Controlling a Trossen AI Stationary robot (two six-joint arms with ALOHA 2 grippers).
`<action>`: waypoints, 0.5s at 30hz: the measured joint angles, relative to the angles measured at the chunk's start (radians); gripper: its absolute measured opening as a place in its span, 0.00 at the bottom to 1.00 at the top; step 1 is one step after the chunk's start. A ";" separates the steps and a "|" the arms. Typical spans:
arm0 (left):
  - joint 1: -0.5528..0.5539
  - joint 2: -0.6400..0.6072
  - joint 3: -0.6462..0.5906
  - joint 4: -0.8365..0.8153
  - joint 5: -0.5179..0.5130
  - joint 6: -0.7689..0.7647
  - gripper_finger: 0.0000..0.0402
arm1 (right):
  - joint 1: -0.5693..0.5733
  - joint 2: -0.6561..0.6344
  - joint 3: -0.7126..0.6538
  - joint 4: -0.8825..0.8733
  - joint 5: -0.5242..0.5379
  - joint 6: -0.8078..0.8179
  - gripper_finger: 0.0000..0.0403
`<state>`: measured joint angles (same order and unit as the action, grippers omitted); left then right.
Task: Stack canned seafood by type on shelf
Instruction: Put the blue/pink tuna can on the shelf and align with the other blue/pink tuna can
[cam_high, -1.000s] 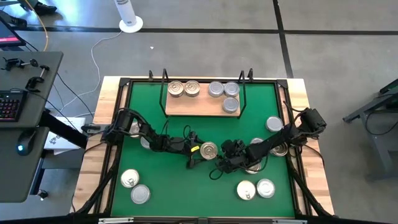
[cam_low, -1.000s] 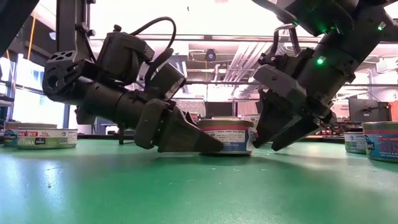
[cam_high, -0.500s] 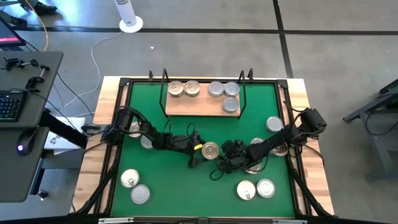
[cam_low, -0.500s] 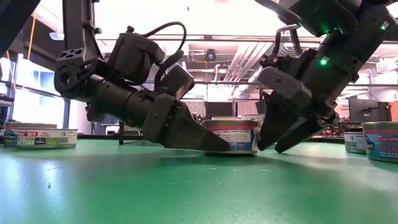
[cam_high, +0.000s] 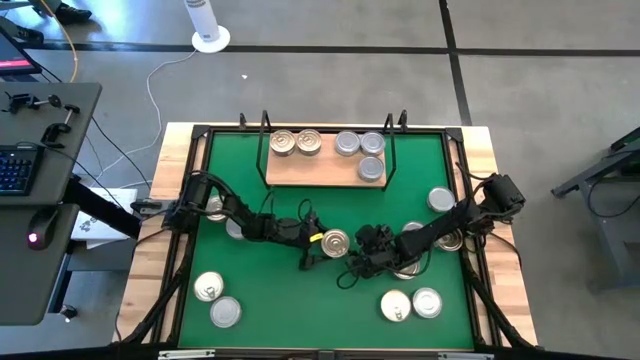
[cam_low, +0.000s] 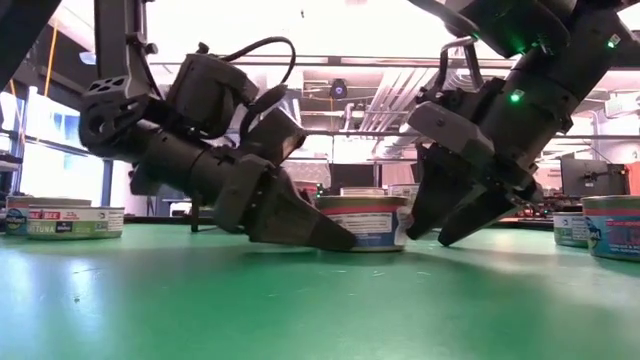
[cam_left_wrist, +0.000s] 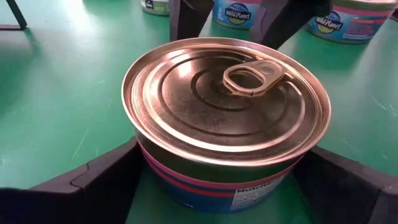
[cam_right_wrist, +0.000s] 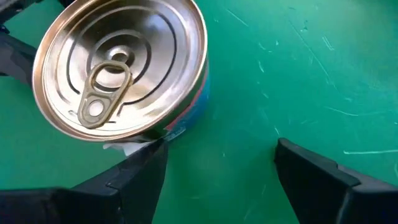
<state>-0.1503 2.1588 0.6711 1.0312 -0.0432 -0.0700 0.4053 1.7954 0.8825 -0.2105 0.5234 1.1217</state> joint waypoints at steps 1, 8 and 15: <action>-0.003 0.001 -0.009 0.016 -0.003 0.000 0.94 | 0.000 0.000 0.000 0.002 0.000 0.000 0.72; -0.054 0.002 -0.092 0.154 -0.111 -0.004 0.94 | 0.000 0.000 0.001 -0.001 -0.002 -0.002 0.72; -0.108 -0.003 -0.119 0.172 -0.231 -0.036 0.94 | 0.000 -0.001 0.001 -0.002 -0.002 -0.015 0.72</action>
<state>-0.2582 2.1555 0.5518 1.2029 -0.2744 -0.1062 0.4053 1.7946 0.8833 -0.2129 0.5217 1.1072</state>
